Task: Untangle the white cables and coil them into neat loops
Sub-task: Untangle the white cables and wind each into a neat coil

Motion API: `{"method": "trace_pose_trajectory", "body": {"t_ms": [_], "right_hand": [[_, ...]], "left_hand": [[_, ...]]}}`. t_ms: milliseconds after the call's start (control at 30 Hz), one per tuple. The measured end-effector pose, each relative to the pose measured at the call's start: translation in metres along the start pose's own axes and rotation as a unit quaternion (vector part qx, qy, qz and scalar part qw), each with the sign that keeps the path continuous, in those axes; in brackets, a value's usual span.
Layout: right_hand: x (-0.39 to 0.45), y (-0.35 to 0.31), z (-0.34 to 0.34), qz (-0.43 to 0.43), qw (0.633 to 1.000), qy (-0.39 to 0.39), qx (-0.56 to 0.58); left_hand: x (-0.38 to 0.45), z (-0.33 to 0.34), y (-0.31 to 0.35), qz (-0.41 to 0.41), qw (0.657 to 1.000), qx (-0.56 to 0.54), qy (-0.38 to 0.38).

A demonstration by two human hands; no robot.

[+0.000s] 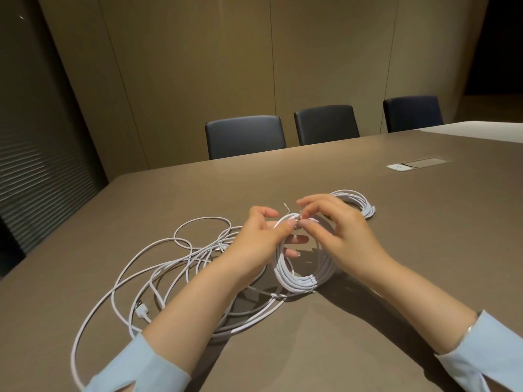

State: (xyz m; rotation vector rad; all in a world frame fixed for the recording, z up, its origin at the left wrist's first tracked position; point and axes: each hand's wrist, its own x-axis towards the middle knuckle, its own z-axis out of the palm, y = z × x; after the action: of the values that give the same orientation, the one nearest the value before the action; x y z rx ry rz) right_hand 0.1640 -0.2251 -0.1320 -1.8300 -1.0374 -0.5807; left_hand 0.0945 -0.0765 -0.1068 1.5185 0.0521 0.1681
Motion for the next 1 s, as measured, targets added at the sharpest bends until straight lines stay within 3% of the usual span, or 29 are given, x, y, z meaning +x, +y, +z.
{"method": "trace_pose_trajectory", "body": {"t_ms": [200,733,1000], "right_hand": [[0.004,-0.002,-0.004,0.007,0.999,0.021,0.048],[0.007,-0.023,-0.020,0.198,0.953,-0.032,0.226],[0.010,-0.035,-0.027,0.241,0.937,-0.091,0.238]], "left_hand": [[-0.002,-0.002,0.004,0.001,0.999,0.037,-0.027],[-0.010,-0.002,0.011,0.068,0.977,0.193,-0.052],[-0.015,-0.006,0.029,0.014,0.959,0.272,-0.080]]}}
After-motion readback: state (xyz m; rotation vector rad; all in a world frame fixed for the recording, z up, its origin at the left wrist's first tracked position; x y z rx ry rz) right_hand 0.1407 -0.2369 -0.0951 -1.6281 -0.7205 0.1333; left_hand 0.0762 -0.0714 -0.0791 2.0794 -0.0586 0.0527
